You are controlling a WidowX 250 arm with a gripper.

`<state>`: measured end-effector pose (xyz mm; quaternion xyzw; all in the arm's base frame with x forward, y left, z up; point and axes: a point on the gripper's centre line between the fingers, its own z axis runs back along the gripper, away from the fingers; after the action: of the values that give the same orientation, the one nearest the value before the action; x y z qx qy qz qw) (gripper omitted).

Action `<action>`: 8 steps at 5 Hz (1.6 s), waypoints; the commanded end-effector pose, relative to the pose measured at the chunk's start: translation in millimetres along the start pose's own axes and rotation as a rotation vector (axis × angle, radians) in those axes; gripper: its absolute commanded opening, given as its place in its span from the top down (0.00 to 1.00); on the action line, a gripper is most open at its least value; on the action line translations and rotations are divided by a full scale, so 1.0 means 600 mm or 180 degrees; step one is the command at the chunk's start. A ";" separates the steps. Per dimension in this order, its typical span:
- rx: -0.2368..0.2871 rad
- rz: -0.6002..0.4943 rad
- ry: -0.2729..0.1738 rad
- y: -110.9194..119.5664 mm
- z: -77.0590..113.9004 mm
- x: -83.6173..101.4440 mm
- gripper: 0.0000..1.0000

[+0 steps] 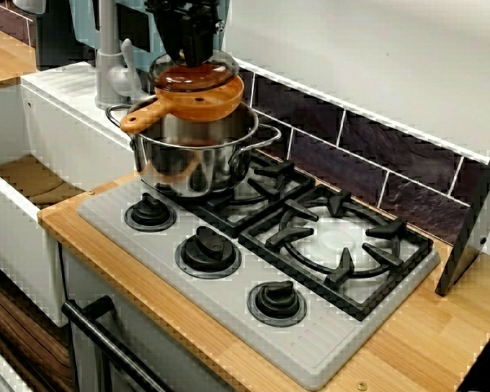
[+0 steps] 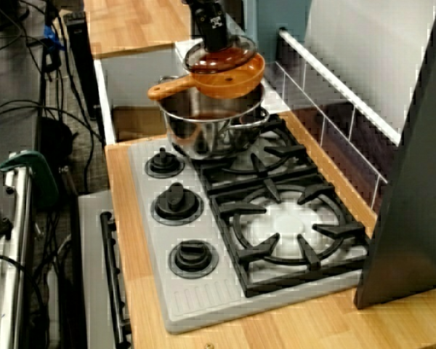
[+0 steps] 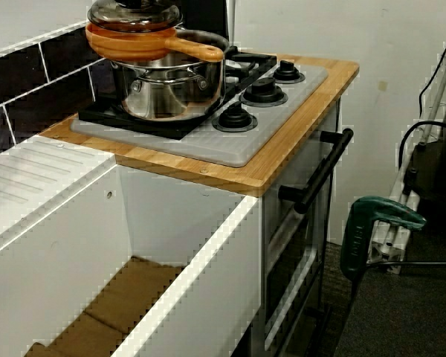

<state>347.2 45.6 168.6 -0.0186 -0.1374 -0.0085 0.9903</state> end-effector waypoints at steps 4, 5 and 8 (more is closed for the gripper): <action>0.0115 0.0009 -0.0145 -0.005 0.008 0.001 0.00; 0.0116 -0.0027 -0.0213 -0.005 0.010 0.006 0.00; 0.0070 -0.0043 -0.0143 -0.005 0.026 0.003 0.00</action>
<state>348.6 37.9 164.8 -0.0155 -0.1266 -0.0147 0.9917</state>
